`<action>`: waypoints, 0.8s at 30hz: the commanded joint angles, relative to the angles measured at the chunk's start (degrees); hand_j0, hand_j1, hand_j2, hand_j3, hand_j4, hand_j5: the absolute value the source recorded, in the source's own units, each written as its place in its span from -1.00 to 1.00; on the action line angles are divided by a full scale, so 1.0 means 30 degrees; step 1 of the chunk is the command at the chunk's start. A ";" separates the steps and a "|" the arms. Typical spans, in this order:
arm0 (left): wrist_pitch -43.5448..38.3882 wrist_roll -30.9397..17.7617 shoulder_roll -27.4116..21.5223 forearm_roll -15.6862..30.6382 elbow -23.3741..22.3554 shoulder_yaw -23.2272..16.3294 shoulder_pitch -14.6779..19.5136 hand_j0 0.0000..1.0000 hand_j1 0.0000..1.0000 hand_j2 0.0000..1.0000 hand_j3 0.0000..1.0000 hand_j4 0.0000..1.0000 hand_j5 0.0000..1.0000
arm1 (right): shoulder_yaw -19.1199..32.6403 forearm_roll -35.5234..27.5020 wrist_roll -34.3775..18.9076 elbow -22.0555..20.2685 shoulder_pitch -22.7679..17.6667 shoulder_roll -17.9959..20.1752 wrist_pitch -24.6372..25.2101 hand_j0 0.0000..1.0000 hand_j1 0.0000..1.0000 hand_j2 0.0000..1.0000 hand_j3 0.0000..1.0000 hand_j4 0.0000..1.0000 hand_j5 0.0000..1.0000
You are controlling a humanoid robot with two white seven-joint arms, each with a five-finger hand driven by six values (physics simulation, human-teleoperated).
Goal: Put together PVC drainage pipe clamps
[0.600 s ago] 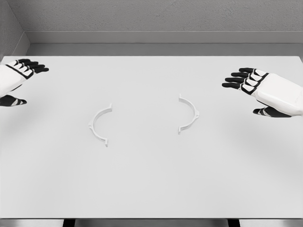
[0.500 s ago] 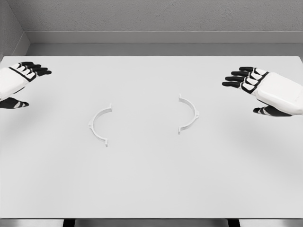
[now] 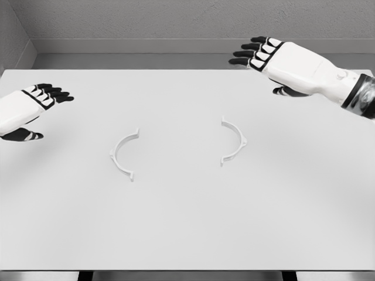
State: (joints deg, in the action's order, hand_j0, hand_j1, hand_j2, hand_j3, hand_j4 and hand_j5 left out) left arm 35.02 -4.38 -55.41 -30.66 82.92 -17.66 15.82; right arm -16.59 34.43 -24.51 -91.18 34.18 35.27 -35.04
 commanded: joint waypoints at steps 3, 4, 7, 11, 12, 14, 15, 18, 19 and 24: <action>-0.0007 -0.0005 -0.0221 0.0143 0.0339 -0.0003 -0.0089 1.00 1.00 1.00 1.00 1.00 1.00 | -0.1414 0.0212 -0.2637 0.5081 0.0909 -0.2353 0.0015 1.00 1.00 1.00 1.00 1.00 1.00; -0.0007 -0.0005 -0.0221 0.0113 0.0339 -0.0003 -0.0089 1.00 1.00 1.00 1.00 1.00 1.00 | -0.1442 0.0212 -0.3197 0.5139 0.1086 -0.2353 0.0015 1.00 1.00 1.00 1.00 1.00 1.00; -0.0007 -0.0005 -0.0602 0.0143 0.0398 0.0026 -0.0235 1.00 1.00 1.00 1.00 1.00 1.00 | -0.1472 0.0242 -0.3497 0.5960 0.2023 -0.2148 0.0015 1.00 1.00 1.00 1.00 1.00 1.00; -0.0007 -0.0006 -0.0631 0.0143 0.0749 0.0026 -0.0352 1.00 1.00 1.00 1.00 1.00 1.00 | -0.1589 -0.0608 -0.3497 0.5843 0.2170 -0.1035 0.0015 0.99 0.99 0.99 0.99 0.99 0.99; -0.0007 -0.0006 -0.0631 0.0143 0.0837 0.0026 -0.0382 1.00 1.00 1.00 1.00 1.00 1.00 | -0.1618 -0.0637 -0.3497 0.5931 0.2141 -0.0976 0.0015 0.99 0.99 0.99 0.99 0.99 0.99; -0.0007 0.0023 -0.0631 0.0143 0.0954 0.0026 -0.0499 1.00 1.00 1.00 1.00 1.00 1.00 | -0.2263 -0.1162 -0.3497 0.6019 0.2053 -0.1064 0.0015 0.99 0.99 0.99 0.99 0.99 0.99; -0.0007 -0.0005 -0.0631 0.0172 0.0954 0.0026 -0.0558 1.00 1.00 1.00 1.00 1.00 1.00 | -0.2380 -0.2334 -0.3497 0.6019 0.1673 -0.1006 0.0015 0.97 0.97 0.97 0.97 0.97 0.97; -0.0007 -0.0006 -0.0485 0.0113 0.0925 0.0026 -0.0880 1.00 1.00 1.00 1.00 1.00 1.00 | -0.2468 -0.3157 -0.3497 0.5960 0.1438 -0.1005 0.0015 0.97 0.97 0.97 0.97 0.97 0.97; -0.0007 -0.0006 -0.0338 0.0055 0.0867 -0.0003 -0.0880 1.00 1.00 1.00 1.00 1.00 1.00 | -0.2819 -0.3186 -0.3497 0.5960 0.1467 -0.0976 0.0015 0.97 0.97 0.97 0.97 0.97 0.97; -0.0007 -0.0006 0.0159 -0.0004 0.0778 -0.0003 -0.0880 1.00 1.00 1.00 1.00 1.00 1.00 | -0.3698 -0.3625 -0.3497 0.5843 0.1408 -0.0742 0.0015 0.98 0.98 0.98 0.98 0.98 0.98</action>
State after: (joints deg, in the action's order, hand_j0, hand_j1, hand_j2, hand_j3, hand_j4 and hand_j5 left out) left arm 35.02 -4.43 -55.44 -30.97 85.38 -17.67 13.18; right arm -26.50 24.54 -35.02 -73.57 38.41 32.74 -35.16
